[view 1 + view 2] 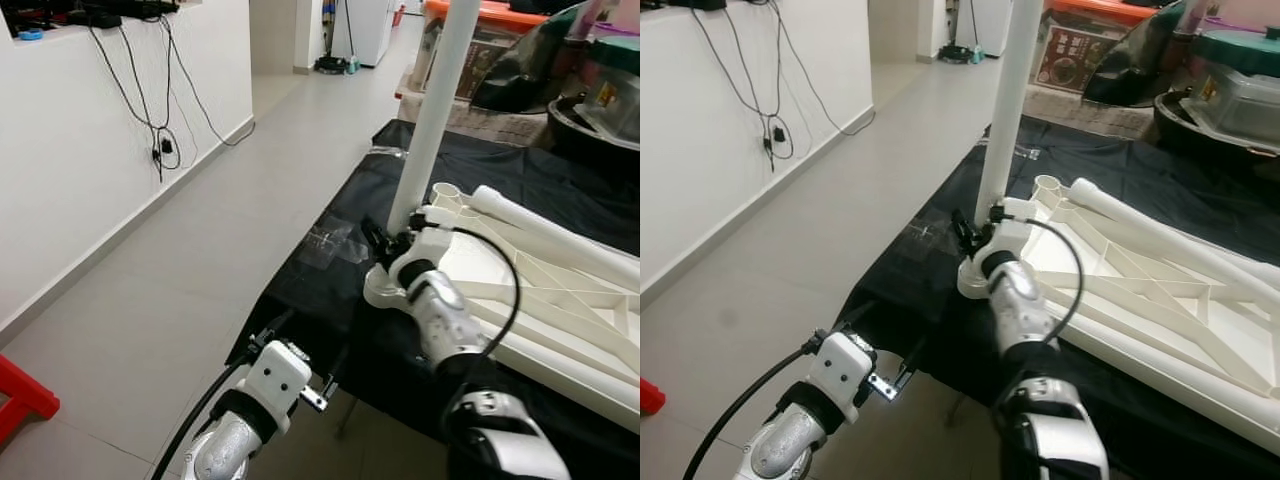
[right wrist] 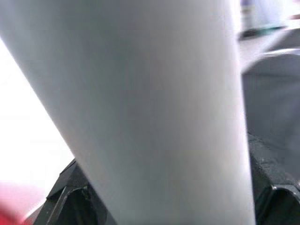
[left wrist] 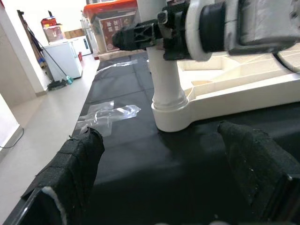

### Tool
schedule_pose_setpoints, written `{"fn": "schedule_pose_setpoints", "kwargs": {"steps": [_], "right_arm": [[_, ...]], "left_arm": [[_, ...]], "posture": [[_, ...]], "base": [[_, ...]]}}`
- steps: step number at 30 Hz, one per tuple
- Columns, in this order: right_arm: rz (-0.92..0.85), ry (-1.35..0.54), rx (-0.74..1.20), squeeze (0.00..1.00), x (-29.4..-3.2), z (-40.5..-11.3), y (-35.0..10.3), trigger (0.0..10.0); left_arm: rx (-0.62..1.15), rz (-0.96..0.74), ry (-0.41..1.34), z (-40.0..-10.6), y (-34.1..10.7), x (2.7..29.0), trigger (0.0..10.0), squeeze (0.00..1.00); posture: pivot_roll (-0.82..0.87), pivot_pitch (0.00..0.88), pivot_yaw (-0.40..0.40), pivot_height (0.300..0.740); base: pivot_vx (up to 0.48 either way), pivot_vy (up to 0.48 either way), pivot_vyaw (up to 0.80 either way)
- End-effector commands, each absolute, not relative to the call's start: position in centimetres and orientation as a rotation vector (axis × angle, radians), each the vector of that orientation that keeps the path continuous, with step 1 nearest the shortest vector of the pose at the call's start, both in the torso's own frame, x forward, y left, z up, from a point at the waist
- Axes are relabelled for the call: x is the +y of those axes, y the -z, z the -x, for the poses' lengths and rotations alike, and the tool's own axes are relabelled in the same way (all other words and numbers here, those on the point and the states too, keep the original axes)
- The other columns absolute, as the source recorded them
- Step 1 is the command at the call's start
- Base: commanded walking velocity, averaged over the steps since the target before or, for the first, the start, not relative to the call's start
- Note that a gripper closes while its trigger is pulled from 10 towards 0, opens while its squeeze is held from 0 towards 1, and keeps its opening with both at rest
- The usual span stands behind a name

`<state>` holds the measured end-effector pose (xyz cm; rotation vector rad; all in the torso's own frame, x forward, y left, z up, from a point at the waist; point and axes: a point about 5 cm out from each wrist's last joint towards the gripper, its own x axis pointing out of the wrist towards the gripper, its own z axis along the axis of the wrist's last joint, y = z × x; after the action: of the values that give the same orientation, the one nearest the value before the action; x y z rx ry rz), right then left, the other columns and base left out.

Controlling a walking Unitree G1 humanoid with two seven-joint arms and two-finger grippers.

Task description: Building children table

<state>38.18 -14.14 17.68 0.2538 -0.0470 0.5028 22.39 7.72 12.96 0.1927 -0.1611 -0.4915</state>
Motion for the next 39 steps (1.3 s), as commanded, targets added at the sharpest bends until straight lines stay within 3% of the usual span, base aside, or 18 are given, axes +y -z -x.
{"fn": "schedule_pose_setpoints", "kwargs": {"steps": [1,4,6,11,12,14,15,21,24,26,29,30,31,33,34,35,37,39], "right_arm": [[-0.158,-0.872,0.05,0.0,-10.9,-37.0,-16.7,10.0],[-0.107,-0.981,0.09,0.0,-10.6,-36.5,-16.3,10.0],[-0.095,-1.225,0.115,0.0,-9.8,-35.5,-16.8,10.0],[-0.086,-1.328,0.125,0.0,-9.4,-35.1,-17.2,10.0],[-0.056,-1.368,0.137,0.0,-9.0,-35.0,-17.1,4.3],[-0.056,-1.368,0.137,0.0,-9.0,-35.0,-17.1,4.3],[-0.037,-1.399,0.143,0.0,-8.7,-34.9,-17.0,0.0],[-0.028,-1.263,0.068,0.0,-8.1,-35.7,-17.2,0.0],[-0.06,-0.935,0.015,0.0,-8.9,-37.4,-17.6,0.0],[-0.06,-0.935,0.015,0.0,-8.9,-37.4,-17.6,0.0],[-0.113,-0.452,0.018,0.0,-11.8,-39.2,-17.5,0.0],[-0.113,-0.452,0.018,0.0,-11.8,-39.2,-17.5,0.0],[-0.131,-0.221,0.044,0.0,-13.6,-39.5,-17.0,0.0],[-0.131,-0.221,0.044,0.0,-13.6,-39.5,-17.0,0.0],[-0.139,-0.076,0.063,0.0,-14.8,-39.5,-16.7,0.0],[-0.139,-0.076,0.063,0.0,-14.8,-39.5,-16.7,0.0],[-0.158,0.226,0.062,0.0,-16.7,-38.7,-16.1,0.0],[-0.158,0.226,0.062,0.0,-16.7,-38.7,-16.1,0.0]], "left_arm": [[-0.143,-0.199,0.502,-22.2,-12.5,7.5,10.0,0.0],[-0.142,-0.199,0.502,-22.3,-12.5,7.5,10.0,0.0],[-0.138,-0.198,0.503,-22.3,-12.4,7.5,10.0,0.0],[-0.136,-0.197,0.504,-22.4,-12.3,7.4,10.0,0.0],[-0.135,-0.197,0.505,-22.4,-12.3,7.4,10.0,0.0],[-0.135,-0.197,0.505,-22.4,-12.3,7.4,10.0,0.0],[-0.135,-0.196,0.506,-22.4,-12.3,7.4,10.0,0.0],[-0.133,-0.194,0.507,-22.3,-12.2,7.4,10.0,0.0],[-0.132,-0.194,0.507,-22.3,-12.2,7.4,10.0,0.0],[-0.132,-0.194,0.507,-22.3,-12.2,7.4,10.0,0.0],[-0.131,-0.195,0.507,-22.4,-12.1,7.5,10.0,0.0],[-0.131,-0.195,0.507,-22.4,-12.1,7.5,10.0,0.0],[-0.131,-0.196,0.507,-22.5,-12.1,7.6,10.0,0.0],[-0.131,-0.196,0.507,-22.5,-12.1,7.6,10.0,0.0],[-0.131,-0.197,0.506,-22.6,-12.1,7.6,10.0,0.0],[-0.131,-0.197,0.506,-22.6,-12.1,7.6,10.0,0.0],[-0.131,-0.198,0.507,-22.6,-12.0,7.6,10.0,0.0],[-0.131,-0.198,0.507,-22.6,-12.0,7.6,10.0,0.0]], "posture": [[0.09,0.045,-0.089,0.74],[0.09,0.045,-0.089,0.74],[0.09,0.034,-0.092,0.74],[0.09,0.029,-0.095,0.74],[0.09,0.023,-0.098,0.74],[0.09,0.023,-0.098,0.74],[0.09,0.022,-0.099,0.74],[0.09,0.022,-0.099,0.74],[0.08,0.024,-0.098,0.74],[0.08,0.024,-0.098,0.74],[0.08,0.032,-0.095,0.74],[0.08,0.032,-0.095,0.74],[0.08,0.034,-0.092,0.74],[0.08,0.034,-0.092,0.74],[0.08,0.035,-0.092,0.74],[0.08,0.035,-0.092,0.74],[0.08,0.037,-0.089,0.74],[0.08,0.037,-0.089,0.74]], "base": [[0.0,0.0,0.0],[0.0,0.0,0.0],[0.0,0.0,0.0],[0.0,0.0,0.0],[0.0,0.0,0.0],[0.0,0.0,0.0],[0.0,0.0,0.0],[0.0,0.0,0.0],[0.0,0.0,0.0],[0.0,0.0,0.0],[0.0,0.0,0.0],[0.0,0.0,0.0],[0.0,0.0,0.0],[0.0,0.0,0.0],[0.0,0.0,0.0],[0.0,0.0,0.0],[0.0,0.0,0.0],[0.0,0.0,0.0]]}}
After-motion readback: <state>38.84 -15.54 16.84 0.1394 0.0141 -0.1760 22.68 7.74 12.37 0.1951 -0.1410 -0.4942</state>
